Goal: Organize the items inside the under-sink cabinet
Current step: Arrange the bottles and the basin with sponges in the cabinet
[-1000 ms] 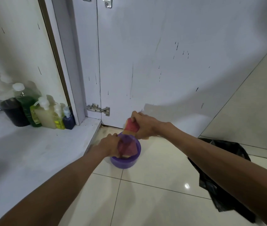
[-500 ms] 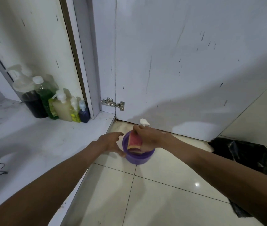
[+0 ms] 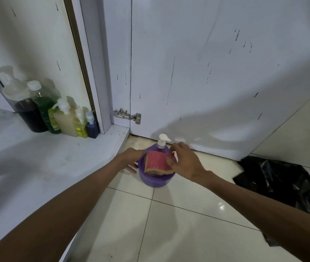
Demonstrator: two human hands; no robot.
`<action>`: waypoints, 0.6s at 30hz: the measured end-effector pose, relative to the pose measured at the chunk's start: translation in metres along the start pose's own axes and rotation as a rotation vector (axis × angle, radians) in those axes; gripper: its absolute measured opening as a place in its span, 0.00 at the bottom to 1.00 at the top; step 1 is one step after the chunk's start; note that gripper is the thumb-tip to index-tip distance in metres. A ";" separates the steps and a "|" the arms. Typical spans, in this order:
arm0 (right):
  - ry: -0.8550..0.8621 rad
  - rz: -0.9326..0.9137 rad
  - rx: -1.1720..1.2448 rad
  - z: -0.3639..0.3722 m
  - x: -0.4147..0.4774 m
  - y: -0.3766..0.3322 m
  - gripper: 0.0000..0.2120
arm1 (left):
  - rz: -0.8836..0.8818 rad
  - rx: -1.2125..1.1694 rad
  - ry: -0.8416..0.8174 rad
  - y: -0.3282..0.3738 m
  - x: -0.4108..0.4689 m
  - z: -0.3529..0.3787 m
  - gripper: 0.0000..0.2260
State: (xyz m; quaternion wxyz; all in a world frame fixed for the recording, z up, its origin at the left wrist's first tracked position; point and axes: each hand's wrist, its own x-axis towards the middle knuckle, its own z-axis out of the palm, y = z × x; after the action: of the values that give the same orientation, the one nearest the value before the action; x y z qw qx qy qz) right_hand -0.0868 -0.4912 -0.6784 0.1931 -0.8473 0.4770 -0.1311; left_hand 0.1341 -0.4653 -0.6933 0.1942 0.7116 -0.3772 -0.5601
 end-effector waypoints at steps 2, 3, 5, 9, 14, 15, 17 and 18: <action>0.076 0.147 0.066 0.005 -0.006 0.013 0.17 | -0.036 -0.041 -0.054 -0.005 0.003 0.003 0.31; 0.047 0.242 0.107 0.007 -0.007 0.015 0.22 | -0.050 -0.035 -0.080 -0.008 0.004 0.006 0.34; -0.122 0.461 0.268 0.012 -0.005 0.016 0.34 | -0.055 -0.046 -0.110 -0.012 0.003 0.014 0.33; -0.321 0.690 0.712 0.021 0.002 0.005 0.28 | 0.001 -0.222 -0.090 -0.009 -0.005 0.022 0.24; -0.279 0.624 0.741 0.007 0.025 -0.015 0.26 | 0.062 -0.169 -0.044 0.005 -0.021 -0.014 0.28; -0.283 0.590 0.738 0.001 0.032 -0.020 0.27 | 0.074 -0.172 -0.022 0.009 -0.025 -0.024 0.29; -0.300 0.514 0.730 -0.013 0.047 -0.037 0.27 | 0.089 -0.175 0.036 0.017 -0.038 -0.047 0.27; -0.313 0.474 0.719 -0.019 0.056 -0.049 0.26 | 0.096 -0.173 0.060 0.019 -0.046 -0.060 0.25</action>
State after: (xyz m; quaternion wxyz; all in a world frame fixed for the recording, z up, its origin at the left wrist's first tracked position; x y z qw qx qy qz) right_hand -0.0291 -0.5200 -0.6371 0.5694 -0.6034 0.5471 -0.1110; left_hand 0.1807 -0.4516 -0.6318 0.2929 0.6897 -0.3549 -0.5591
